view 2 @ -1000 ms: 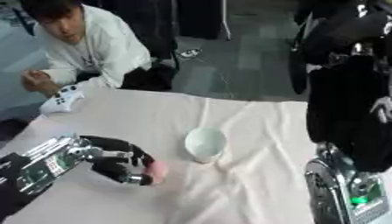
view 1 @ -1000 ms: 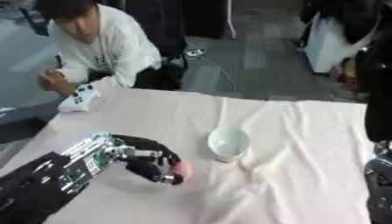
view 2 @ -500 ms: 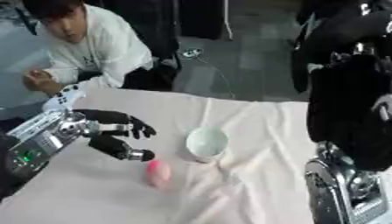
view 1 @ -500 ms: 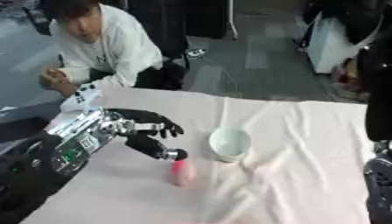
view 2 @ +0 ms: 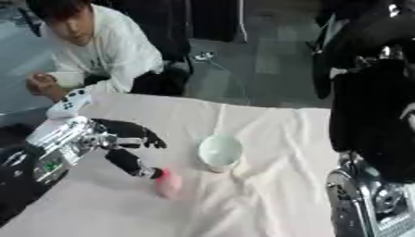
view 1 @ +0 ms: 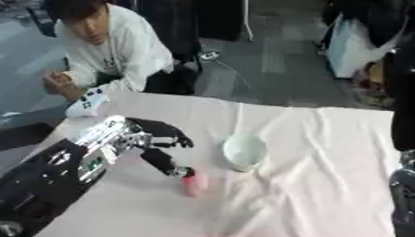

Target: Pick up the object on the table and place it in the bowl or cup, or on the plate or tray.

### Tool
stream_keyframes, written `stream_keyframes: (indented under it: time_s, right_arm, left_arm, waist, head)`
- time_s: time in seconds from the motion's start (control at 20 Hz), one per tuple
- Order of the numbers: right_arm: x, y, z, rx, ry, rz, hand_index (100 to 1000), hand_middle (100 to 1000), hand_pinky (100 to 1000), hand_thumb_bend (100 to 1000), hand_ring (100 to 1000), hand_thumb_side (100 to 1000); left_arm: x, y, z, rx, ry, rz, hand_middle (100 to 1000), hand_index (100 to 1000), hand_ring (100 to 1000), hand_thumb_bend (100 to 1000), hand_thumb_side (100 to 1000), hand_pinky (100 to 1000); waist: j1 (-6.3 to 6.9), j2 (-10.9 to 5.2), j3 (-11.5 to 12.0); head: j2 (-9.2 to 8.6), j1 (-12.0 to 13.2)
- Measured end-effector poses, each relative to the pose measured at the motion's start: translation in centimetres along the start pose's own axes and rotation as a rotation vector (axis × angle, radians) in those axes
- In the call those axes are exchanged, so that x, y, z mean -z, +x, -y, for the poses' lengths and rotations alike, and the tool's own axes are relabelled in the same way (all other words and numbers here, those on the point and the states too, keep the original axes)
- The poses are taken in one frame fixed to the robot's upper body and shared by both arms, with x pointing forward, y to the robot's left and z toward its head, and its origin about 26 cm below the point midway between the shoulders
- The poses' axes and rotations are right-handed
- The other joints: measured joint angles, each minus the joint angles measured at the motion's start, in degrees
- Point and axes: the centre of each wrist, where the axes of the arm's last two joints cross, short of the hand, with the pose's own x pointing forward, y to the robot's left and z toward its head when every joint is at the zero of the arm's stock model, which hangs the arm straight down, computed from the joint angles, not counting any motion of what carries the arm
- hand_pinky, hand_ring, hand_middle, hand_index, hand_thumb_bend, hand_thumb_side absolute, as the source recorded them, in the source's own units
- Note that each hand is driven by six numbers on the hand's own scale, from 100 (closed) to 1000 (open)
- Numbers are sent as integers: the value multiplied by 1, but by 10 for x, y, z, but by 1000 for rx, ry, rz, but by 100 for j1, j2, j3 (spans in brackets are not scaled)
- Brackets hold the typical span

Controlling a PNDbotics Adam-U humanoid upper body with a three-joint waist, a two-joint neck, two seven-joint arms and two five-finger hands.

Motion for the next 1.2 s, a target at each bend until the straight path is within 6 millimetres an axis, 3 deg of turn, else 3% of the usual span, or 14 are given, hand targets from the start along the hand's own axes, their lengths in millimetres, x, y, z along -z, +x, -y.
stream_keyframes:
  time_s: [0.9, 1.2]
  right_arm:
    - [1, -1, -3, 19, 0, -1, 520, 400, 100, 100, 345, 722]
    - [1, -1, -6, 28, -1, 0, 519, 400, 100, 100, 346, 720]
  left_arm:
    - [29, -6, 25, 39, -77, 56, 883, 994, 832, 892, 814, 819]
    - [34, -7, 31, 62, -122, 55, 881, 987, 820, 812, 627, 790]
  waist:
    - [2, 33, -103]
    - [5, 35, -142]
  head:
    - [-7, 154]
    - [-5, 156]
